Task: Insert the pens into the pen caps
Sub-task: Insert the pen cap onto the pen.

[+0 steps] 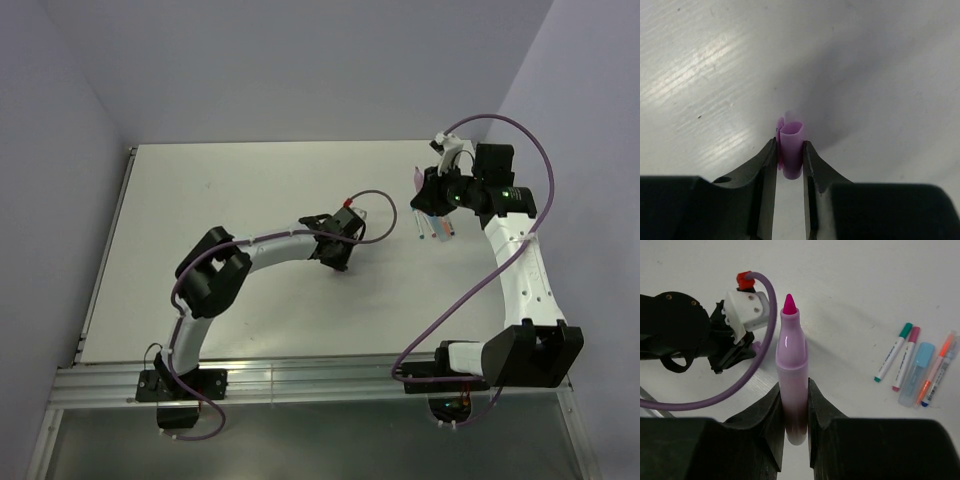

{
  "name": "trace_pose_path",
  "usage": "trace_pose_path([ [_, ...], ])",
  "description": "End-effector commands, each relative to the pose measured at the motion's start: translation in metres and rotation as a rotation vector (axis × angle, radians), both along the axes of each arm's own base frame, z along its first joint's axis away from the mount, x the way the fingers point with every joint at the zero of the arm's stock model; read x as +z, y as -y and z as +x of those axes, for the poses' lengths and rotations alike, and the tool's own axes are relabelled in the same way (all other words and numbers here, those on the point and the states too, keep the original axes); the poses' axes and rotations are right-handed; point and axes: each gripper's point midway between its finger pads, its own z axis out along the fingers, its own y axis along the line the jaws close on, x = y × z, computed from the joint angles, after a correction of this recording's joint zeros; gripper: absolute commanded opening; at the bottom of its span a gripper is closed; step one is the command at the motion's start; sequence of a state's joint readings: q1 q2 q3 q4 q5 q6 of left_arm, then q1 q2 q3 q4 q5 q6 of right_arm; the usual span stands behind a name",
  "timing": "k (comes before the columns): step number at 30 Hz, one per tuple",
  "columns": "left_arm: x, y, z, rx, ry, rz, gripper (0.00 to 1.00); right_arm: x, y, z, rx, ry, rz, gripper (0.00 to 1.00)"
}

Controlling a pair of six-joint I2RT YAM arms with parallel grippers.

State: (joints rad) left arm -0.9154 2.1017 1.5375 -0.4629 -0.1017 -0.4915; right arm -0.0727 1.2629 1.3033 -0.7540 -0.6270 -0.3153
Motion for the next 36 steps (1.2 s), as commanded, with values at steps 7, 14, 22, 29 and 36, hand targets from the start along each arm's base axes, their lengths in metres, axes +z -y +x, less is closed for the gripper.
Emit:
trace_pose_path([
  [7, 0.219, -0.085, -0.01, -0.392, 0.72, 0.007, 0.0, 0.02, -0.052, -0.031, 0.261, -0.052, 0.246, 0.0],
  [14, 0.333, -0.17, -0.041, -0.659, 1.689, 0.49, 0.0, 0.054, -0.135, -0.082, 0.608, -0.172, 0.471, 0.0],
  [22, 0.33, -0.187, -0.069, -0.956, 2.041, 0.947, 0.0, 0.05, -0.199, -0.156, 0.899, -0.305, 0.48, 0.0],
  [29, 0.314, -0.172, -0.101, -1.19, 2.19, 1.028, 0.0, 0.022, -0.222, -0.204, 1.039, -0.457, 0.459, 0.0],
  [36, 0.299, -0.164, -0.125, -1.274, 2.294, 0.955, 0.0, 0.013, -0.236, -0.241, 1.16, -0.505, 0.423, 0.0],
])
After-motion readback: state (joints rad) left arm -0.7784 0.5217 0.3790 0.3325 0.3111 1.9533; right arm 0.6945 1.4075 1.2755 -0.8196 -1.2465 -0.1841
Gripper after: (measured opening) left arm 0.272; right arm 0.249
